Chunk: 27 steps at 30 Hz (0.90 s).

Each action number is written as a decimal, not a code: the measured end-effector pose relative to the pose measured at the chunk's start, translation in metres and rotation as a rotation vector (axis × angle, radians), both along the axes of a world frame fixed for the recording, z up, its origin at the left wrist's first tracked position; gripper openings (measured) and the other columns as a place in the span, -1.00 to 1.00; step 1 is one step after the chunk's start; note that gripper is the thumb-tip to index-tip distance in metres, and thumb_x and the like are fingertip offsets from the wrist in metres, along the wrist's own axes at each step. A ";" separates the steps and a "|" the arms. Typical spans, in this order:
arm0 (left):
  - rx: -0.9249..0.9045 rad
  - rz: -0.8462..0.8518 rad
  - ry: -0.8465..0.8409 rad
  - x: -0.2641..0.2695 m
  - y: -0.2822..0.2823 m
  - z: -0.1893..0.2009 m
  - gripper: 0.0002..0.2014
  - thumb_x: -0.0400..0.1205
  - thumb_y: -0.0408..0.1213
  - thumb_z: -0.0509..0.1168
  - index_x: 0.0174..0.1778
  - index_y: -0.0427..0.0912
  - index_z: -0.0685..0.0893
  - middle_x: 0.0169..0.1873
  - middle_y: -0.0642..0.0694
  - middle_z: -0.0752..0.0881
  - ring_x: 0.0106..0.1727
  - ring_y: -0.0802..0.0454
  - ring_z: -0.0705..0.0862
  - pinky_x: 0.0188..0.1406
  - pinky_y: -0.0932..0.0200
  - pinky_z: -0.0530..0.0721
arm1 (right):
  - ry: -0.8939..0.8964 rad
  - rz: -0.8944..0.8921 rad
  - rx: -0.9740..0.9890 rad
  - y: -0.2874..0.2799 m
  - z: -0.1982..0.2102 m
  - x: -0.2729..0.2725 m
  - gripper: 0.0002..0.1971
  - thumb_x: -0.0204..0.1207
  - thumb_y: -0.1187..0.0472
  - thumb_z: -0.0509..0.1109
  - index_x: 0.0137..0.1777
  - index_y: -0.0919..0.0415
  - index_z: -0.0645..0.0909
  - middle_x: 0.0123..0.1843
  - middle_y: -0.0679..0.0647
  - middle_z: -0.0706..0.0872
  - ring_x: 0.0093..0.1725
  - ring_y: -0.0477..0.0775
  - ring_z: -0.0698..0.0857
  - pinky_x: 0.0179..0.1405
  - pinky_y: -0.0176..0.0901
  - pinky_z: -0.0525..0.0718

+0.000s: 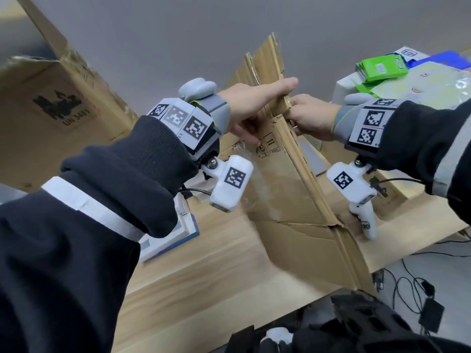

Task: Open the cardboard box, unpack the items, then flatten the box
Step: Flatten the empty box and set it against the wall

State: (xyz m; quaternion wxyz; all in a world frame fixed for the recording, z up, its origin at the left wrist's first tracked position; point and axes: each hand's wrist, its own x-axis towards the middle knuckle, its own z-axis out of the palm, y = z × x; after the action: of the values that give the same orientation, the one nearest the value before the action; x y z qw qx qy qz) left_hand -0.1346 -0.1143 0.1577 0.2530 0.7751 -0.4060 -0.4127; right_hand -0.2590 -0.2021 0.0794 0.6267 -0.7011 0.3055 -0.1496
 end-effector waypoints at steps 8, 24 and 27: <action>0.097 0.025 0.007 0.003 0.002 0.015 -0.23 0.42 0.45 0.36 0.26 -0.17 0.69 0.01 -0.41 0.79 -0.16 -0.29 0.86 -0.21 -0.03 0.85 | 0.050 0.357 0.093 -0.001 0.028 -0.007 -0.68 0.48 0.02 0.18 0.02 0.01 0.75 -0.02 0.00 0.74 -0.05 0.00 0.61 -0.06 -0.11 0.56; 0.380 0.030 -0.143 0.011 0.020 0.016 -0.10 0.63 0.42 0.06 -0.07 -0.57 0.61 -0.39 -0.41 0.75 -0.28 -0.38 0.83 -0.07 -0.17 0.85 | 0.384 0.544 -0.068 0.020 0.050 0.021 -0.63 0.51 0.06 0.48 0.23 0.28 0.70 0.20 0.25 0.80 0.27 0.30 0.72 0.38 0.21 0.63; 0.438 -0.013 -0.175 0.014 0.028 0.005 -0.04 0.62 0.48 -0.01 -0.14 -0.57 0.64 -0.36 -0.45 0.75 -0.35 -0.34 0.80 -0.08 -0.17 0.85 | 0.419 0.507 -0.106 0.030 0.040 0.029 -0.88 0.56 0.30 0.42 0.04 0.29 0.72 -0.02 0.21 0.83 -0.03 0.18 0.80 0.11 0.03 0.73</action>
State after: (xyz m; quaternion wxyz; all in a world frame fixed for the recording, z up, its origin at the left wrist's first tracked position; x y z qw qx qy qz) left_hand -0.1209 -0.0867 0.1631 0.0398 0.8417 -0.3321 -0.4239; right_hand -0.2297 -0.1724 0.1193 0.5301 -0.8019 0.2356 0.1430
